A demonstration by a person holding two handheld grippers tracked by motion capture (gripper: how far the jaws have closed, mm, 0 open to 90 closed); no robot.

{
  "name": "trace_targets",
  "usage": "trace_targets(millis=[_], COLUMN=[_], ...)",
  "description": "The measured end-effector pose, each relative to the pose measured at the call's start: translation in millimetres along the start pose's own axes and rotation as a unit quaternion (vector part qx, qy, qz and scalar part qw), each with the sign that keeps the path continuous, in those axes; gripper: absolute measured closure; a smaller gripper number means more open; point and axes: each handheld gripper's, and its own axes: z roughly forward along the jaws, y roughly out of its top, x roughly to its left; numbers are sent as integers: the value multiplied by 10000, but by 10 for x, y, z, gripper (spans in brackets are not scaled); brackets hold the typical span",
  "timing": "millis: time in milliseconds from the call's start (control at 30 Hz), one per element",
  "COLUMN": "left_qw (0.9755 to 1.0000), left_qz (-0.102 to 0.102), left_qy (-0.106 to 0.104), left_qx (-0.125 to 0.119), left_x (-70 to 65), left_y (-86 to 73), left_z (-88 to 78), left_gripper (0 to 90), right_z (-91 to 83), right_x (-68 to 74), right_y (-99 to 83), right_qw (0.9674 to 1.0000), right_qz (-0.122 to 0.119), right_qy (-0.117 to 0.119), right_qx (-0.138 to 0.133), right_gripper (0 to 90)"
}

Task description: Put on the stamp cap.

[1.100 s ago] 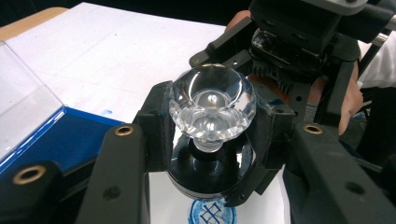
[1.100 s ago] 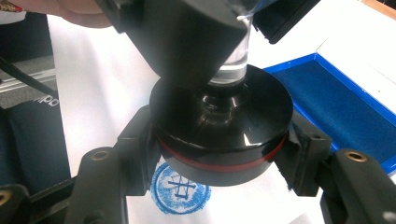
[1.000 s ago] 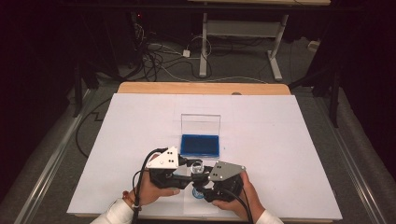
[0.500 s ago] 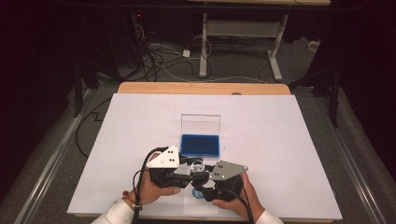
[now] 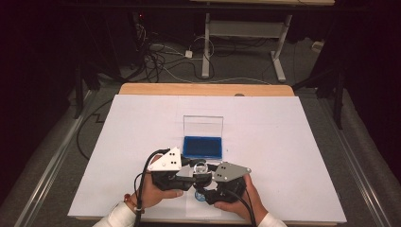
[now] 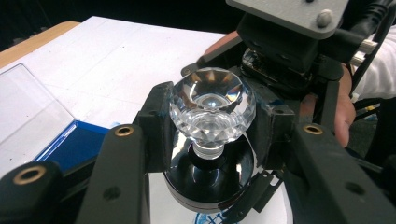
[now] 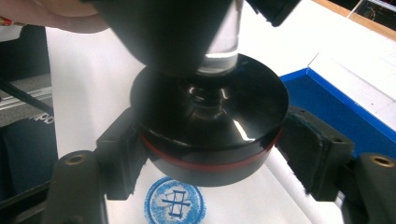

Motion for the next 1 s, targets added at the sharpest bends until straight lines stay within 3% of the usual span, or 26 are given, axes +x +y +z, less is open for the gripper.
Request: trace_targets(millis=[67, 467, 800, 1000], left_qw=[10000, 10000, 9997, 9994], left_qz=[-4, -27, -47, -57], left_qy=[4, -5, 148, 257], left_qx=[-27, -66, -183, -222], left_x=[0, 23, 76, 106], left_y=[4, 11, 43, 50], left_z=[-5, -50, -182, -260], left_gripper=[544, 544, 544, 544], right_z=[3, -17, -22, -99], right_x=[-4, -40, -28, -51], right_y=[-2, -22, -55, -63], right_qw=[10000, 9999, 9999, 9997], right_qz=[35, 56, -46, -75], right_qy=[-68, -132, -97, -230], right_qx=[3, 9, 96, 60], right_gripper=[222, 201, 205, 205])
